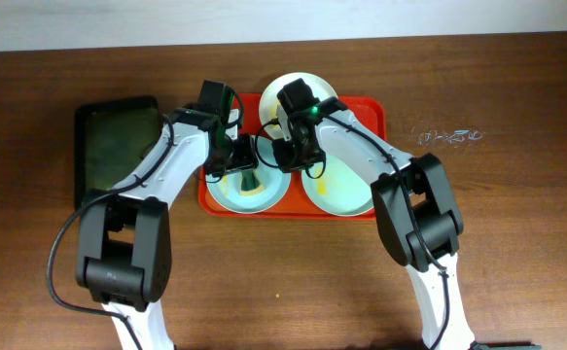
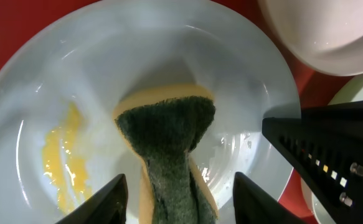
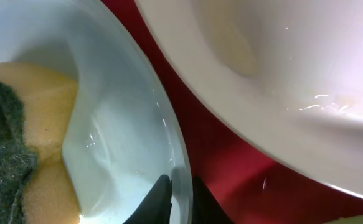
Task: Clean dirty plates on tray and stack at the side
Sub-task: 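Scrub the light-blue plate with the sponge in the left gripper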
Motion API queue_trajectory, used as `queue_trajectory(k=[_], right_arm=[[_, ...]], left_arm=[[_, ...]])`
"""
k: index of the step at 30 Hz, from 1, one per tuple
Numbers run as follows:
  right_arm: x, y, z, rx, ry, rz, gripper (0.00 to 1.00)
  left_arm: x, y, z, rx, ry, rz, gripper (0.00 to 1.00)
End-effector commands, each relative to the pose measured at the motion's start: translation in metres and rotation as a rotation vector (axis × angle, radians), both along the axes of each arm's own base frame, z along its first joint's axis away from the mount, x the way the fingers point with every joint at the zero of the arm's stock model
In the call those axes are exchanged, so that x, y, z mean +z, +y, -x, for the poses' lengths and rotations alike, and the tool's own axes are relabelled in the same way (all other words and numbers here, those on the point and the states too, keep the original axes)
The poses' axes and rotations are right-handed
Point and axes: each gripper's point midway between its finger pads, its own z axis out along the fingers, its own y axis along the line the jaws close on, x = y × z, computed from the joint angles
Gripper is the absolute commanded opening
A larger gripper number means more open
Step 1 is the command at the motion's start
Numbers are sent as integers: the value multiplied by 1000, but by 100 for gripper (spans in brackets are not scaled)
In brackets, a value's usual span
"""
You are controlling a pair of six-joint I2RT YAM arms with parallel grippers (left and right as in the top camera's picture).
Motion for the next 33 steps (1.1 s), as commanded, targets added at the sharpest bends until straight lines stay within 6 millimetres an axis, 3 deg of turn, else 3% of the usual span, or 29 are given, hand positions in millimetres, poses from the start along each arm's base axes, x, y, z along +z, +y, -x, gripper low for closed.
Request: queue_trajectory(k=[1,8,16,22,24,28,33], right_arm=[[-17,0,7,15,33,17,14],[-16,0,7,15,32,17,13],[-16,0,7,15,32,17,14],[-16,0,7,16,31,17,14],[-16,0,7,16,31,17,14],[-16,-1,7,19,31,18,14],[-17,-1,7,19,33,19,14]], left_arm=[[-20,-3,7,-16,45,-17,46],[-25,10,5,0,38,-89,43],[-34,9,8,3,62,-89,37],[-44,9,11,0,87,-89,17],[-46,19,10,11,82,-147,0],[-47,62,15,53,92,-356,0],[-34,93,15,88,115,-476,0]])
